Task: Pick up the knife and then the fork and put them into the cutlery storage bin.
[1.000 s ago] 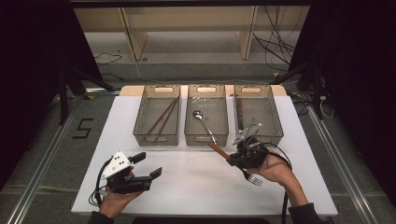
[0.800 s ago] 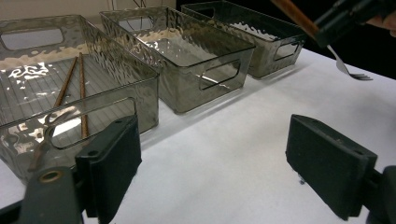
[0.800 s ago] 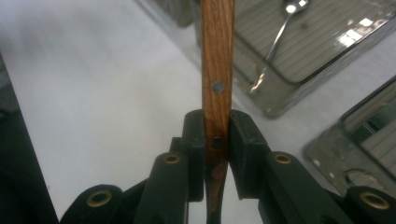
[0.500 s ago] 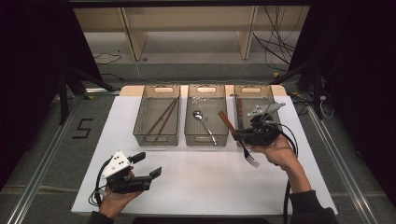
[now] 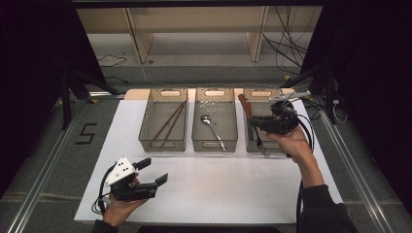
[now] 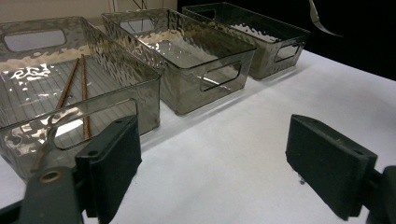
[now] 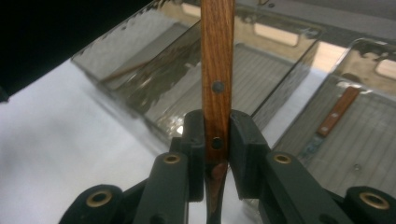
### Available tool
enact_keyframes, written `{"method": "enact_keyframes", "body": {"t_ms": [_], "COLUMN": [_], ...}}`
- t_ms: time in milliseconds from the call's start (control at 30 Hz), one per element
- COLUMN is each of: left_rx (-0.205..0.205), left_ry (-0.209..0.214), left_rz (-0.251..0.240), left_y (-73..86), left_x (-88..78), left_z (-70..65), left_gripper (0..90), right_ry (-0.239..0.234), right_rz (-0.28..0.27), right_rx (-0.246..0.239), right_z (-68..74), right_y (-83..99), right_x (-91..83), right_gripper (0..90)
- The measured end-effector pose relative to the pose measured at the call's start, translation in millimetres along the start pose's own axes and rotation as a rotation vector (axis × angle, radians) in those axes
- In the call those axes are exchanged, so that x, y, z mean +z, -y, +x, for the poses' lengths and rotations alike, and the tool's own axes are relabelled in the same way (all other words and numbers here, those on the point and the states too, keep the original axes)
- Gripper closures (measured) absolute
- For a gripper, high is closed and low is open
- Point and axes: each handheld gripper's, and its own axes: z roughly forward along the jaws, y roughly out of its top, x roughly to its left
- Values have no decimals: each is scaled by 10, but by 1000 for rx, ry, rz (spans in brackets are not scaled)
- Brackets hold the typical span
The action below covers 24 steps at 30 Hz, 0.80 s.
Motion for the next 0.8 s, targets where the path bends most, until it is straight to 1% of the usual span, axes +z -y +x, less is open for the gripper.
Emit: {"method": "enact_keyframes", "body": {"t_ms": [100, 167, 267, 333, 400, 433, 533, 667, 733, 800], "left_rx": [1, 1, 4, 2, 1, 3, 1, 0, -5, 0], "left_ry": [0, -1, 0, 0, 1, 2, 0, 0, -1, 0], "left_rz": [-2, -2, 0, -2, -1, 0, -2, -4, -7, -4], "left_y": [-1, -1, -1, -1, -1, -1, 0, -1, 0, -1], "left_x": [-1, 0, 4, 7, 7, 5, 2, -5, -4, -7], "left_z": [0, -2, -3, -5, -5, -3, -2, 4, 4, 6], "left_gripper": [177, 177, 177, 177, 176, 177, 177, 177, 177, 177], "right_ry": [16, 40, 53, 81, 97, 104, 148, 193, 210, 238], "right_rz": [-15, -26, -33, -34, -45, -47, -50, -41, -40, -35], "right_rx": [32, 54, 82, 103, 132, 146, 188, 232, 244, 248], "right_z": [-85, -132, -206, -259, -325, -359, -481, -612, -650, -692], "right_y": [-45, -80, -139, -182, -221, -239, -282, -276, -264, -256], "right_x": [-9, -16, -8, 7, 28, 42, 105, 202, 239, 280], "right_gripper": [776, 776, 776, 775, 776, 775, 775, 775, 775, 775]}}
